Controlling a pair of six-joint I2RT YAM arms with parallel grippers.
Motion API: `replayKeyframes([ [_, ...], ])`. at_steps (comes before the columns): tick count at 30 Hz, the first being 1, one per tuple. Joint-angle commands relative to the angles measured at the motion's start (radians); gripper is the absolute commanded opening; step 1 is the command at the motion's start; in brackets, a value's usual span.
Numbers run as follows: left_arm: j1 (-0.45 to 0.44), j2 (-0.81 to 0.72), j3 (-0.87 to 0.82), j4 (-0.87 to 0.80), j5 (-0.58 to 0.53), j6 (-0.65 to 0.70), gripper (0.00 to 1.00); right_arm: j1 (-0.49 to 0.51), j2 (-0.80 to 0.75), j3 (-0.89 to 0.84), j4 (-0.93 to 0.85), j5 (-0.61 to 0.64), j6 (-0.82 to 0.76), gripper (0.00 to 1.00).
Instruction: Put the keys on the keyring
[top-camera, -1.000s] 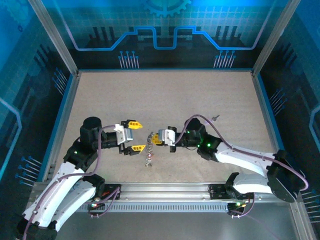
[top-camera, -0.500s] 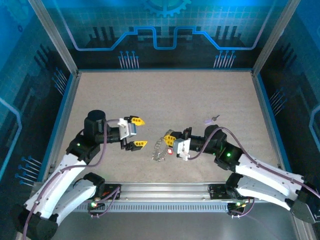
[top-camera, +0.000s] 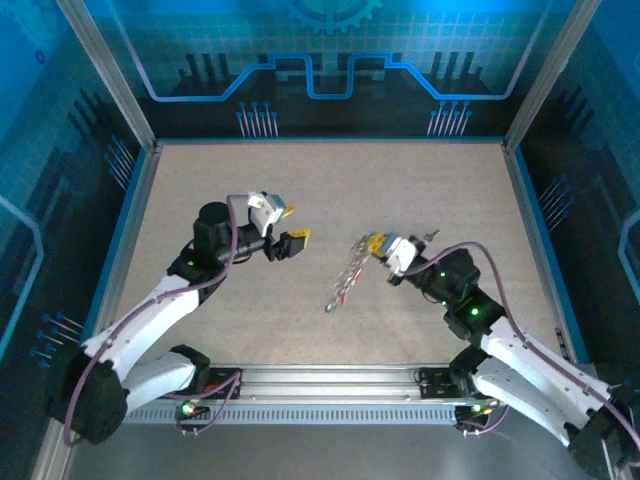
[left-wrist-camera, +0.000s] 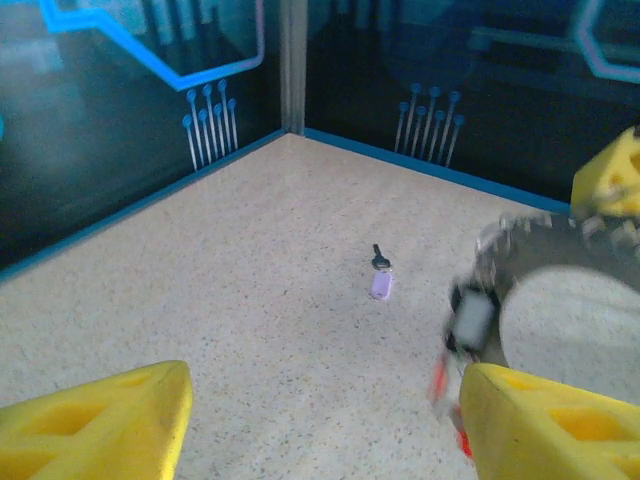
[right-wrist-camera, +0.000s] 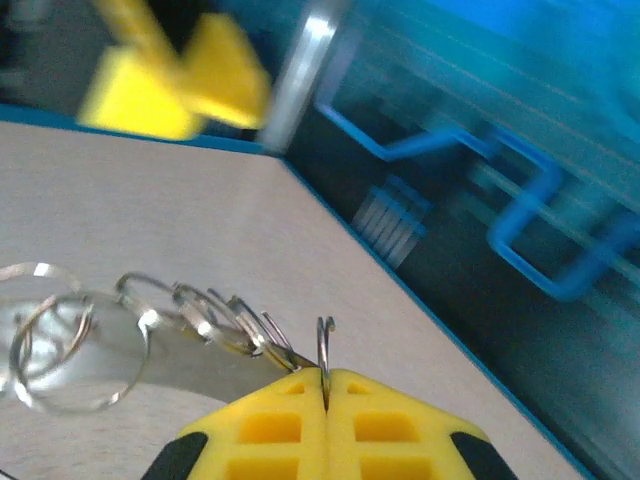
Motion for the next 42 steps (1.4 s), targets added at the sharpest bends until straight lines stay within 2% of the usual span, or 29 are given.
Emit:
replayKeyframes([
  [1,-0.045,0.09,-0.001,0.156,-0.099,-0.148,0.71,-0.117,-0.048,0.007,0.079,0.164,0.264,0.0],
  [4,-0.123,0.213,0.058,0.168,-0.167,-0.134,0.7,-0.243,-0.045,0.001,0.078,0.253,0.374,0.0],
  [9,-0.234,0.452,0.208,0.205,-0.194,-0.104,0.69,-0.387,0.013,0.017,0.082,0.38,0.515,0.0],
  [14,-0.33,0.688,0.397,0.242,-0.177,-0.097,0.68,-0.512,0.079,0.083,0.075,0.391,0.587,0.0],
  [18,-0.386,0.876,0.574,0.205,-0.112,0.02,0.69,-0.588,0.126,0.127,0.082,0.363,0.612,0.0],
  [21,-0.398,0.983,0.692,0.172,-0.088,0.07,0.68,-0.628,0.135,0.143,0.082,0.359,0.615,0.0],
  [26,-0.399,1.15,0.866,0.12,-0.119,0.028,0.68,-0.681,0.121,0.158,0.082,0.356,0.619,0.0],
  [28,-0.399,1.207,0.948,0.065,-0.173,-0.052,0.66,-0.694,0.118,0.165,0.086,0.36,0.623,0.0],
  [30,-0.399,1.264,1.064,-0.075,-0.256,-0.151,0.66,-0.701,0.116,0.173,0.092,0.361,0.63,0.0],
  [32,-0.404,1.315,1.186,-0.241,-0.301,-0.193,0.66,-0.705,0.114,0.183,0.092,0.359,0.63,0.0],
  [38,-0.422,1.408,1.41,-0.553,-0.307,-0.22,0.7,-0.713,0.092,0.187,0.081,0.352,0.615,0.0],
  [42,-0.426,1.439,1.47,-0.685,-0.349,-0.284,0.7,-0.717,0.07,0.176,0.078,0.349,0.606,0.0],
])
